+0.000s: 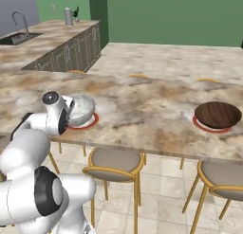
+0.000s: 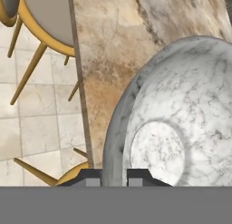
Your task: Move the bowls from the cabinet to the plates on the dining table.
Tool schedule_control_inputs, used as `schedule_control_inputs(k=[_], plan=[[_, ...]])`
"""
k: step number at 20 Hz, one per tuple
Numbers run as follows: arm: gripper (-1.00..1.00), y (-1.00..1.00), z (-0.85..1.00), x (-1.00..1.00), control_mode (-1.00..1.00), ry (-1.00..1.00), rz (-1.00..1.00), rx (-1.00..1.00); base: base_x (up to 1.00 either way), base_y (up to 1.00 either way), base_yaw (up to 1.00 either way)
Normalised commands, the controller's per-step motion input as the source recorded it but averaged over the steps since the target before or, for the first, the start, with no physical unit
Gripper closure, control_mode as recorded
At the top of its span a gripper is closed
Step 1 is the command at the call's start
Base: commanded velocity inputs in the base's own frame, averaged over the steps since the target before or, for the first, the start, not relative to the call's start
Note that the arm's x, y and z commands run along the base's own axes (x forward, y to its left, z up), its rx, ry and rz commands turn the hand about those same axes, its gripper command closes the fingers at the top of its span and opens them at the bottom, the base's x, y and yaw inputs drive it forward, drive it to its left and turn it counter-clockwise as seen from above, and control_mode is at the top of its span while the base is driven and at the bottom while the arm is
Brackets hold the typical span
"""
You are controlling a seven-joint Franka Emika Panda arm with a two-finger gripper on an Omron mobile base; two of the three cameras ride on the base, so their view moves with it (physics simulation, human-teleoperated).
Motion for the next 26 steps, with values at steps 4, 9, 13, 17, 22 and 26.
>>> schedule_control_inputs(k=[4,9,13,17,22,26], plan=[[1.00,0.09,-0.12,0.21,-1.00,0.00,0.02,0.00,0.00,0.00,0.00],[1.00,0.17,-0.05,0.13,-1.00,0.00,0.02,0.00,0.00,0.00,0.00],[1.00,0.18,-0.08,0.09,-1.00,0.01,0.03,0.00,0.00,0.00,0.00],[1.00,0.12,-0.17,0.10,-1.00,0.02,0.03,0.00,0.00,0.00,0.00],[1.00,0.01,-0.25,0.16,-1.00,0.01,0.03,0.00,0.00,0.00,0.00],[1.00,0.00,-0.13,0.29,-1.00,0.01,0.02,0.00,0.00,0.00,0.00]])
